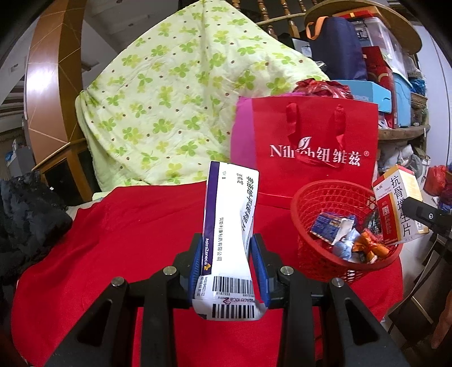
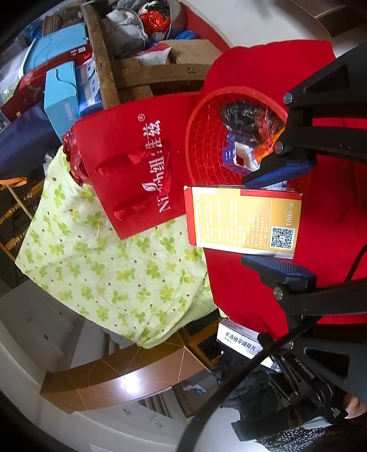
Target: Collect trash
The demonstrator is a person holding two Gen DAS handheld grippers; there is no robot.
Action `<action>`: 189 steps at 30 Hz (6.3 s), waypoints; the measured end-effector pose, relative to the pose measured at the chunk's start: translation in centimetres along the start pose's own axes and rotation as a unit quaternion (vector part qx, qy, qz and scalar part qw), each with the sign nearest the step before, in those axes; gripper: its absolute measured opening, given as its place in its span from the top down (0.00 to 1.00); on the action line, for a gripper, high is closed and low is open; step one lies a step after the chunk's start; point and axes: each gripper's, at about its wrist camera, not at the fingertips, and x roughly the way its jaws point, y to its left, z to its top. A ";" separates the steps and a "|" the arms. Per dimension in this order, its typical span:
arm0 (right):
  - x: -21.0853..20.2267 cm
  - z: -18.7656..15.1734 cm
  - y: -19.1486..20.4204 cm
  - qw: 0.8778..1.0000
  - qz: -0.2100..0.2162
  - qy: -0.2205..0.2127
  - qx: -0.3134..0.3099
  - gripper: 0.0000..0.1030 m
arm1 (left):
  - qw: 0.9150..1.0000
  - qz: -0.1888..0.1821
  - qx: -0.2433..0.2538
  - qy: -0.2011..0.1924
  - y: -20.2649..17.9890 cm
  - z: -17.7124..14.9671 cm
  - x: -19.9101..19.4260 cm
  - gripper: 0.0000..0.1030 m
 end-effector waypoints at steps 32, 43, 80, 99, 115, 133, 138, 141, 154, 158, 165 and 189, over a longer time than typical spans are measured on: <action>-1.6 0.6 -0.4 1.000 -0.009 -0.012 0.003 0.50 | 0.999 -0.026 0.021 -0.014 -2.5 1.4 -0.9 0.65; -2.0 0.7 -1.0 1.000 -0.018 -0.012 0.006 0.50 | 0.999 -0.033 0.025 -0.015 -3.3 2.0 -0.5 0.65; 3.1 3.9 -6.3 0.997 -0.018 0.000 0.080 0.50 | 0.978 -0.201 -0.016 0.045 -6.9 3.8 6.9 0.64; 2.5 2.0 -4.9 0.996 -0.002 -0.011 0.083 0.32 | 0.990 -0.135 -0.011 0.036 -3.5 1.4 5.2 0.27; -6.2 0.6 2.3 0.998 0.001 -0.054 -0.034 0.27 | 0.999 -0.038 0.000 -0.019 0.2 1.8 -2.1 0.09; -9.4 -1.1 6.1 0.994 -0.008 -0.068 -0.083 0.26 | 1.000 -0.001 -0.006 -0.020 2.2 0.2 -6.6 0.08; -9.2 -1.4 6.9 0.993 -0.019 -0.067 -0.094 0.26 | 1.000 0.010 -0.006 -0.021 2.4 0.2 -6.6 0.08; -9.1 -1.4 6.9 0.993 -0.028 -0.065 -0.096 0.26 | 1.000 0.015 -0.006 -0.022 2.4 0.1 -6.6 0.08; -8.0 -2.2 7.3 0.993 -0.064 -0.051 -0.090 0.26 | 0.999 0.028 -0.010 -0.013 3.2 -0.7 -6.7 0.07; -8.0 -2.4 7.7 0.991 -0.078 -0.054 -0.089 0.26 | 0.999 0.034 -0.014 -0.013 3.6 -0.8 -6.9 0.07; -8.0 -3.0 8.9 0.988 -0.091 -0.056 -0.112 0.26 | 0.999 0.042 -0.018 -0.012 3.9 -1.0 -7.0 0.07; -9.0 -3.2 8.1 0.987 -0.111 -0.060 -0.095 0.26 | 0.999 0.048 -0.013 -0.016 3.3 -0.9 -7.5 0.07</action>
